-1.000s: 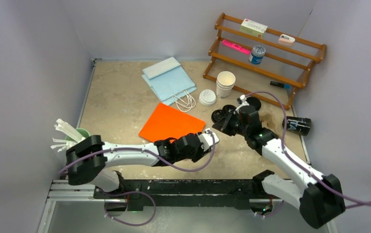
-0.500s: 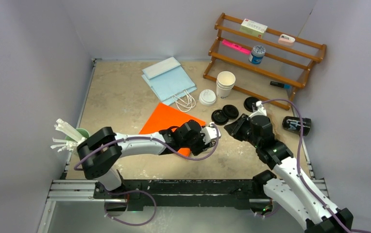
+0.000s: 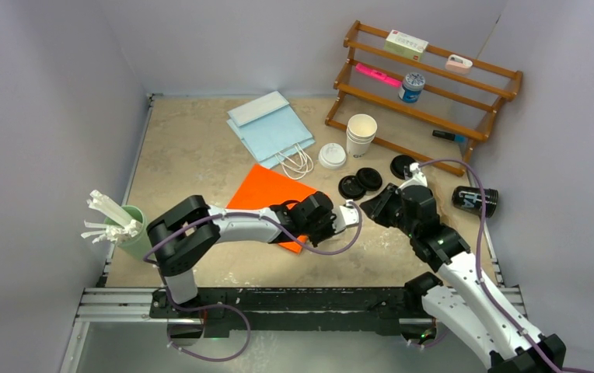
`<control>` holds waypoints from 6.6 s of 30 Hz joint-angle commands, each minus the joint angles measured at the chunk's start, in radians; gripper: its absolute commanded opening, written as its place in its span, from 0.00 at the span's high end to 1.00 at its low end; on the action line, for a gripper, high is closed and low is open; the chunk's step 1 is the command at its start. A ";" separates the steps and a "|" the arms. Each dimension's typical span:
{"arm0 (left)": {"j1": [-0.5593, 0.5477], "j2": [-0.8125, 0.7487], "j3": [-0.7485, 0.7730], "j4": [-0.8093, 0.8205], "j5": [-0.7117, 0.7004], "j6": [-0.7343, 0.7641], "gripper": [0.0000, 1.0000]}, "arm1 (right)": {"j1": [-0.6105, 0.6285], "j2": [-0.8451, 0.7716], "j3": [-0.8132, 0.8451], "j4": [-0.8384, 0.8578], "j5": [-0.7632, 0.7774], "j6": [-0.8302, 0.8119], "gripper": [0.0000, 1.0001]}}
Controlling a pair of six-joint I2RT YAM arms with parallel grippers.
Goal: Pack the takeout coffee
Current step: Open the takeout bag at the center of the board.
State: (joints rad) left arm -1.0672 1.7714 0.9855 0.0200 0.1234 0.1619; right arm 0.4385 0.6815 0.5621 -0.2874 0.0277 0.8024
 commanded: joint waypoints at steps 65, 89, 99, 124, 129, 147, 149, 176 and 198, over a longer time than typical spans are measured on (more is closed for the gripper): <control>-0.020 -0.233 -0.078 0.079 -0.145 -0.116 0.91 | 0.000 0.217 -0.010 0.327 -0.351 0.219 1.00; -0.121 -0.403 -0.090 0.082 -0.226 -0.105 1.00 | 0.001 0.358 -0.115 0.600 -0.422 0.380 0.13; -0.132 -0.380 -0.070 0.094 -0.205 -0.097 1.00 | 0.002 0.378 -0.122 0.647 -0.457 0.416 0.29; -0.159 -0.572 -0.020 -0.036 -0.315 -0.230 0.50 | 0.003 0.354 0.037 0.411 -0.390 0.268 1.00; -0.022 -0.732 -0.102 -0.107 -0.324 -0.412 0.30 | 0.002 0.317 0.113 0.272 -0.363 0.134 1.00; -0.030 -0.764 -0.207 -0.102 -0.176 -0.463 0.14 | 0.003 0.278 0.202 0.120 -0.184 0.309 1.00; -0.122 -0.713 -0.163 -0.127 -0.297 -0.477 0.14 | 0.003 0.271 0.199 0.113 -0.166 0.346 1.00; -0.398 -0.198 0.276 -0.241 -1.091 -0.433 0.37 | 0.002 0.224 0.183 0.095 -0.141 0.413 1.00; -0.226 -0.285 0.310 -0.388 -1.026 -0.500 1.00 | 0.002 0.173 0.528 -0.097 -0.052 0.161 0.33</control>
State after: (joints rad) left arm -1.3632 1.6543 1.3415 -0.3691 -1.0180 -0.3054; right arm 0.4389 0.9066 0.9245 -0.3458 -0.0788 1.1172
